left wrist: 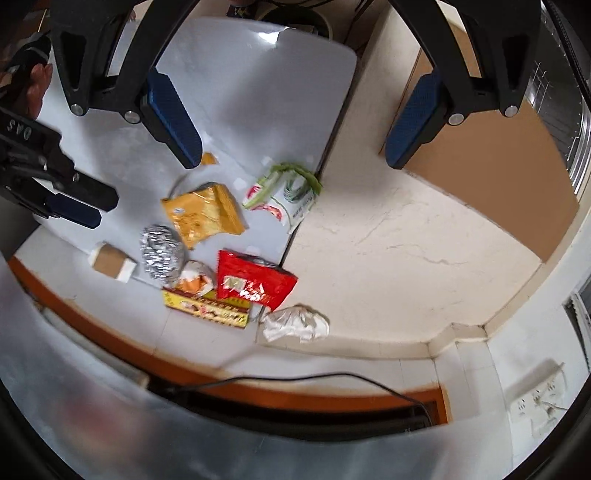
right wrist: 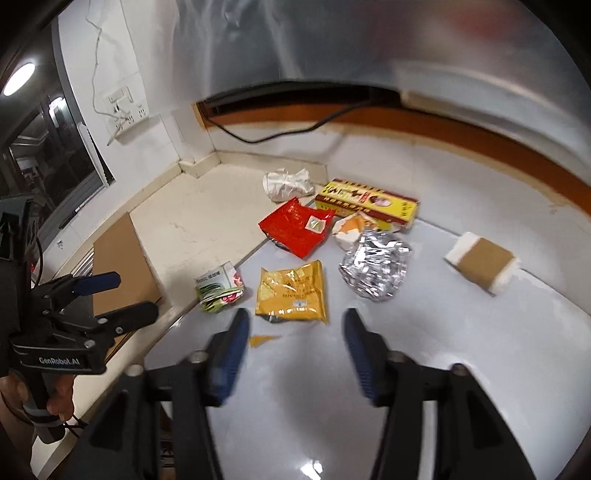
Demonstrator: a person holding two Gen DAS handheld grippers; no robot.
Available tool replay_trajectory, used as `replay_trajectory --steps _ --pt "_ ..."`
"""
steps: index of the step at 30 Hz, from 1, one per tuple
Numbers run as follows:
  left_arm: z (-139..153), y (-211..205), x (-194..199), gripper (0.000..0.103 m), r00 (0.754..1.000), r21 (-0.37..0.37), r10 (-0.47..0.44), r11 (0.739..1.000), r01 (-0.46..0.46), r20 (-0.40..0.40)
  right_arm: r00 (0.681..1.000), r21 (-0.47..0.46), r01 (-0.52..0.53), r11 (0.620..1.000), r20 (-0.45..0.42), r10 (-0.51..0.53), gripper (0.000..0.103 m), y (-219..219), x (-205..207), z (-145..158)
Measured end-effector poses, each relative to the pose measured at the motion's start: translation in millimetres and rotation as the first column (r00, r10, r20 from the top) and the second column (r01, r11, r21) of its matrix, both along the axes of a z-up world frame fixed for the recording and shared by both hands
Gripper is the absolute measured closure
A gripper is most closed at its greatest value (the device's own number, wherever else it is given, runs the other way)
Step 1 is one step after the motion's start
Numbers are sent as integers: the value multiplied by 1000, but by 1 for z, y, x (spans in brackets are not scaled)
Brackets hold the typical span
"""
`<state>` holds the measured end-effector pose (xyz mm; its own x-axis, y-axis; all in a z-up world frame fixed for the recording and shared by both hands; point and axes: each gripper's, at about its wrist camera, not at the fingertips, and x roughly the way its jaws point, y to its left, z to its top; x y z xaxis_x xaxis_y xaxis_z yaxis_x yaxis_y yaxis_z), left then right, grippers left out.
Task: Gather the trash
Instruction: 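Grasp the green-white packet with the left tool while the right tool grasps the yellow chip bag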
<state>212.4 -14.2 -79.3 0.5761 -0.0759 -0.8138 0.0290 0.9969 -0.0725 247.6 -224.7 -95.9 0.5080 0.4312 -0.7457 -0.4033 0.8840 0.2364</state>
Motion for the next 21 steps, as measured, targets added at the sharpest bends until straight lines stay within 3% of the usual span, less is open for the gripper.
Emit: replay_trajectory --steps 5,12,21 --pt "-22 -2 28 4 999 2 -20 1000 20 -42 999 -29 -37 999 -21 36 41 25 26 -25" --pt "-41 -14 44 4 993 68 -89 993 94 -77 993 -64 -55 996 -108 48 40 50 54 -58" --pt "-52 -21 60 5 990 92 -91 991 101 -106 991 -142 -69 987 -121 52 44 54 63 -73"
